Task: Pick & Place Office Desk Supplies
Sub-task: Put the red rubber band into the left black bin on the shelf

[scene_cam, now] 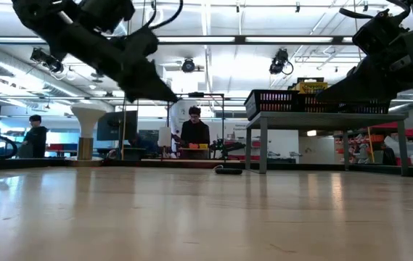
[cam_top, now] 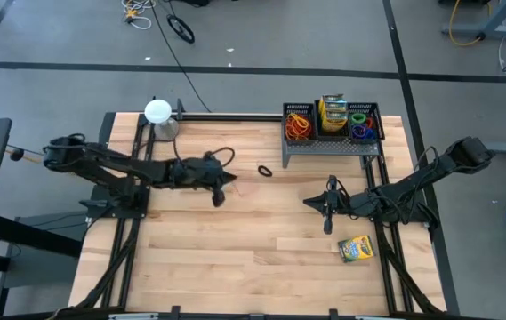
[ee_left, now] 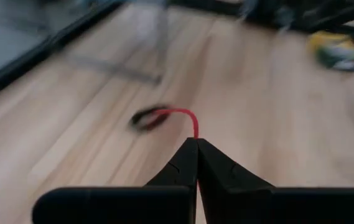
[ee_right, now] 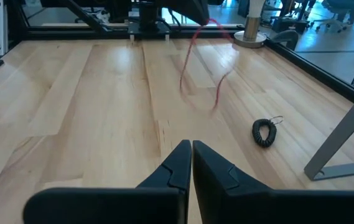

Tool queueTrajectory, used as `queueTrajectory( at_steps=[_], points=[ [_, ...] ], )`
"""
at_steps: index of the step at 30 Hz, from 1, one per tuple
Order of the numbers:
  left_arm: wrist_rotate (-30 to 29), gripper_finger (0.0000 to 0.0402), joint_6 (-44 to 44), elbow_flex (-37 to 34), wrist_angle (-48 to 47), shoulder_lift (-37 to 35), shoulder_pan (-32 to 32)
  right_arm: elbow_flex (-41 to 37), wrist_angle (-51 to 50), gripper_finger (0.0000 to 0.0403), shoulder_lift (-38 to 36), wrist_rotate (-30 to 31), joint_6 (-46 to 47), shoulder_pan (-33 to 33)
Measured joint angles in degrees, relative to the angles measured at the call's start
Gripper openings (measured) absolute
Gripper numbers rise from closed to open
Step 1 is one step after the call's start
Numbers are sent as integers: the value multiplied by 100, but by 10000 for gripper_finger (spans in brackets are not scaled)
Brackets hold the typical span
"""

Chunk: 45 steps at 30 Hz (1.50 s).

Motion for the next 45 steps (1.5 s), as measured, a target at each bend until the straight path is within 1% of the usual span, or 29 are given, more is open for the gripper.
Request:
queueTrajectory(
  at_steps=[4,6,12,15,19,22,26,30,33,35,37,40,45],
  points=[
    [124,6,491,0,1283,686,-227,0,-2,25,0,0,5,-8],
    [159,6,661,-2,1925,1151,-283,0,-2,25,0,-2,10,-9],
    [735,6,876,21,4205,2616,-303,0,16,25,52,-104,200,-9],
    [956,6,896,146,4977,3186,-303,0,229,25,287,-116,199,-9],
    [1263,6,1063,380,5207,3630,-307,12,1237,25,944,-174,-135,-15],
    [1267,6,1089,523,5211,3768,-357,91,1841,25,1559,-340,-326,-13],
    [1267,6,1118,575,5224,3819,-427,426,1950,25,2421,-425,-336,-114],
    [1226,7,1181,575,5225,3819,-472,978,1952,40,3308,-901,-238,-381],
    [1191,7,1209,575,5219,3819,-493,1425,1959,71,3896,-935,-236,-517],
    [1153,7,1243,575,5210,3819,-499,1680,1952,98,4197,-941,-231,-599],
    [1149,7,1251,575,5176,3820,-497,1874,1962,129,4410,-1074,-124,-666],
    [1145,7,1251,573,5144,3819,-498,2029,1955,177,4545,-1362,46,-732],
    [1108,7,1254,573,5127,3819,-495,2044,2090,247,4544,-1394,369,-727]
  ],
)
